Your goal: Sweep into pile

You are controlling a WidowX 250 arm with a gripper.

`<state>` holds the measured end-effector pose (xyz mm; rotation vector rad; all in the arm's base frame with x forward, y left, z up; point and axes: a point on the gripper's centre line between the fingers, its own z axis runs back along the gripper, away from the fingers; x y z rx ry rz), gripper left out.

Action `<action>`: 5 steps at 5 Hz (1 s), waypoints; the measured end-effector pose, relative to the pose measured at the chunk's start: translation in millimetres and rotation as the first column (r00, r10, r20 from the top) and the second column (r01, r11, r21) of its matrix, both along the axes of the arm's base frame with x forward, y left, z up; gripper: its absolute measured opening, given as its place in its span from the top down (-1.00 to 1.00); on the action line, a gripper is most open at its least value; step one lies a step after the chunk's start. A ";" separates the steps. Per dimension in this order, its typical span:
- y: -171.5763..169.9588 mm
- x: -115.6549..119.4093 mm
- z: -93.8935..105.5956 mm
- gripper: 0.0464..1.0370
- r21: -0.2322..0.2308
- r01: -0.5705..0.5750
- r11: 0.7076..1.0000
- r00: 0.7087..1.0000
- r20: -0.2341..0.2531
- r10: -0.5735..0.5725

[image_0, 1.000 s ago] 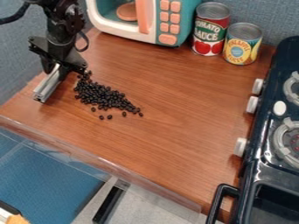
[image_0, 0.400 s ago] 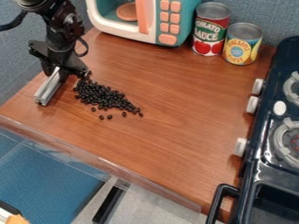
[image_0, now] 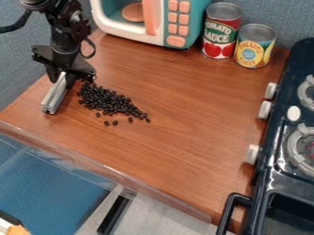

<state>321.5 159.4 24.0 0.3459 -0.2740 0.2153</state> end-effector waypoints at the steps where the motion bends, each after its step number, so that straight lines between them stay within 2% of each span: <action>1: -16.5 1.6 0.5 0.42 -0.036 -0.010 0.999 1.000 -0.008 0.010; 5: -64.2 7.9 -0.9 0.42 -0.086 0.005 0.996 1.000 -0.006 -0.005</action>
